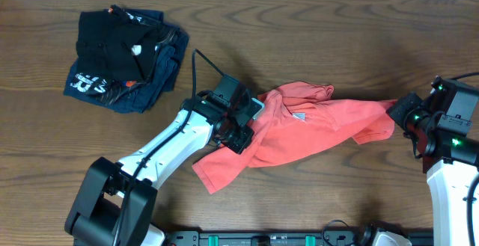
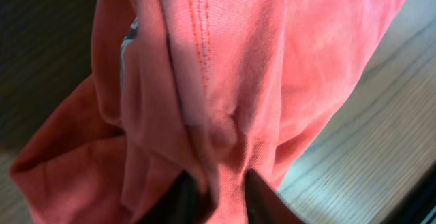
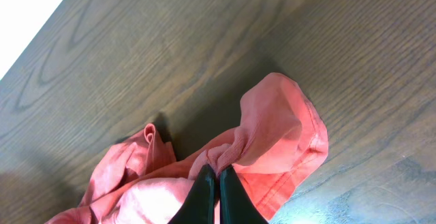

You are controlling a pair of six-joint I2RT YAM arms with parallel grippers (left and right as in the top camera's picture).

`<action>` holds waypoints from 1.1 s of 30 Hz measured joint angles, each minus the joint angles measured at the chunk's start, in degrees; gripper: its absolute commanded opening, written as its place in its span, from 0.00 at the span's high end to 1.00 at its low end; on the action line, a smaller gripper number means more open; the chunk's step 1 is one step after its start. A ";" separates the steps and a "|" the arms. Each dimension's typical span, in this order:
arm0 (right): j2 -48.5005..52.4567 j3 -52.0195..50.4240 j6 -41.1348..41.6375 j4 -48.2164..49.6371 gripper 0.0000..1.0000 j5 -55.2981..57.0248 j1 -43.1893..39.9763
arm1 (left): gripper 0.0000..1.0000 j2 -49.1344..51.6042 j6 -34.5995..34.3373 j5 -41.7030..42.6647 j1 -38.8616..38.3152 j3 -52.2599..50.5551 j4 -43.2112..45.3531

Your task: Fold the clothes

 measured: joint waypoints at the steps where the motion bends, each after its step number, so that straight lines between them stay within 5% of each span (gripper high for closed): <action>1: 0.00 0.00 0.00 -0.02 0.99 0.00 0.00 | 0.88 0.00 0.02 0.02 0.00 0.00 0.00; 10: 0.00 0.00 0.00 -0.02 0.99 0.00 0.00 | 0.94 0.00 -0.04 -2.23 0.00 0.00 0.02; 16: 0.00 0.00 0.00 -0.11 0.99 0.00 0.00 | 0.58 0.00 0.07 -3.30 -0.02 0.00 -1.07; 33: 0.00 0.00 0.00 -0.13 0.99 0.00 0.00 | 0.56 0.00 -1.64 -5.16 -0.02 -0.04 -7.43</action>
